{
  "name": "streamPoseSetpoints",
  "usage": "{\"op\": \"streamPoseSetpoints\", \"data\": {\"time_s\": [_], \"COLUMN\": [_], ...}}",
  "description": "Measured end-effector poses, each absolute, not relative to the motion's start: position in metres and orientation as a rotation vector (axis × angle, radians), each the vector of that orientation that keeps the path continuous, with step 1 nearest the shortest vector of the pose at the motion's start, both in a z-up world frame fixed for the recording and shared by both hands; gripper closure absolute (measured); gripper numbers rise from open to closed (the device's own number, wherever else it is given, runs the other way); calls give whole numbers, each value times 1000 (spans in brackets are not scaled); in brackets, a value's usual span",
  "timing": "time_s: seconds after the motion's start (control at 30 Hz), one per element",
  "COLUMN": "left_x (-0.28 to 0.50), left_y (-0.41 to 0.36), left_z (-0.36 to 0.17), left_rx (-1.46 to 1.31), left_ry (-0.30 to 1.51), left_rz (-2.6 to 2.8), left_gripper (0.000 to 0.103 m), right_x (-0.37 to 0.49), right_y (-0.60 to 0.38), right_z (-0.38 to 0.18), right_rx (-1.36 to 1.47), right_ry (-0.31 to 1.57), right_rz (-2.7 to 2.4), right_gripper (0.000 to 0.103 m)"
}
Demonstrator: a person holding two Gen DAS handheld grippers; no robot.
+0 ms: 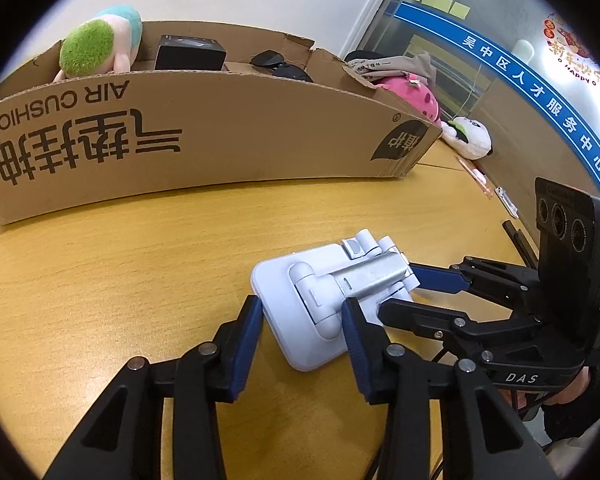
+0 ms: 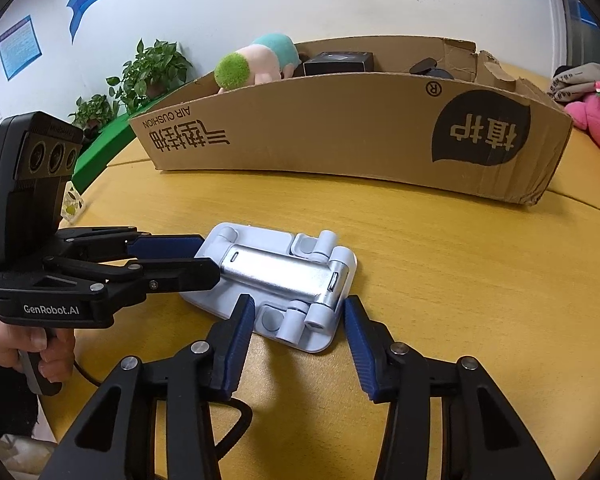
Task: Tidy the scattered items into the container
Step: 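Lift the phone stand with the right gripper and carry it over the box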
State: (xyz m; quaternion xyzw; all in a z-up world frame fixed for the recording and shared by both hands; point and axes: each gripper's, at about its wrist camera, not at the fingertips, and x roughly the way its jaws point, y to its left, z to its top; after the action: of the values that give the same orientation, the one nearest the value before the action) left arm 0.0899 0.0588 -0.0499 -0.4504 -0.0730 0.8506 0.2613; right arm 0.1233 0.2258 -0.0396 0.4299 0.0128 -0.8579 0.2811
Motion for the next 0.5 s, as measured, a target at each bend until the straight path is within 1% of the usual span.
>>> {"op": "streamPoseSetpoints", "data": {"time_s": [0.23,0.5], "left_x": [96,92], "left_y": [58,59], "left_z": [-31,21], "left_rx": [-1168,-1029], "left_ry": [-186,-127], "left_rz": [2341,2409], "left_gripper": [63,63], "right_x": [129,129], "right_y": [230,231], "right_z": [-26,21], "right_rx": [1093,948], "right_ry": [8,20], "right_rz": [-2333,-2412], "right_gripper": [54,54]}}
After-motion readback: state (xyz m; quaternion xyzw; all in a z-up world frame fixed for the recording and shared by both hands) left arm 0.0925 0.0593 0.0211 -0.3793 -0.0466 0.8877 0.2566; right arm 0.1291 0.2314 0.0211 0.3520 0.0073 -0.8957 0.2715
